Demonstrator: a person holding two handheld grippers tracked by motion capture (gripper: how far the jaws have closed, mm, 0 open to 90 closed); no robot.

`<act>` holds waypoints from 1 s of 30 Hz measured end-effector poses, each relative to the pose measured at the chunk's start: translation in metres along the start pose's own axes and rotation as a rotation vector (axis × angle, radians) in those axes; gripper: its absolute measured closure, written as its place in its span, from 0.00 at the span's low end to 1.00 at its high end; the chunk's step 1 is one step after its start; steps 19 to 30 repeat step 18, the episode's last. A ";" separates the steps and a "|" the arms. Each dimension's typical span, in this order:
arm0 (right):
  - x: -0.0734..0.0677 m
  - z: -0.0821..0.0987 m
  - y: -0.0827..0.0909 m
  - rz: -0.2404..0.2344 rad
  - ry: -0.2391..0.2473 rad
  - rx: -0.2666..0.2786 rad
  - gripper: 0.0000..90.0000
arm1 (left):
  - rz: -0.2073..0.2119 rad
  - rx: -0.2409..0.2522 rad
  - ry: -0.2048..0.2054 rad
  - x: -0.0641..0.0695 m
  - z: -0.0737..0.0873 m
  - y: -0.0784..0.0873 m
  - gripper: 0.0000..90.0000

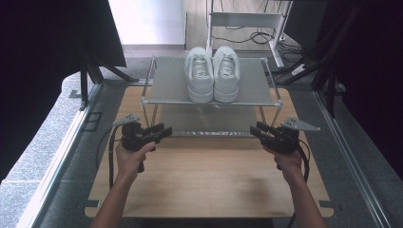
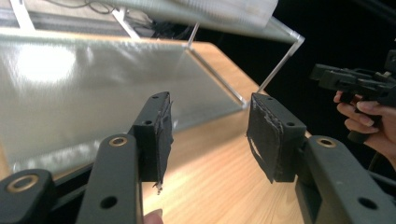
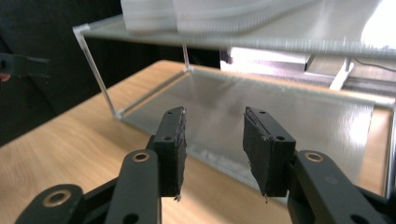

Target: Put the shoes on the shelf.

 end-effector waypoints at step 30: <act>-0.005 0.029 0.014 0.034 0.001 -0.013 0.51 | -0.029 -0.078 -0.011 -0.004 0.036 -0.006 0.43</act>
Point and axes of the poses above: each handheld gripper's, and its own axes: y roughly backward along the jaws, z roughly out of its underside, x roughly to its right, the point moved 6 cm from there along -y, roughly forward along the jaws, and after that the axes turned 15 degrees about -z, right-handed, at the moved point
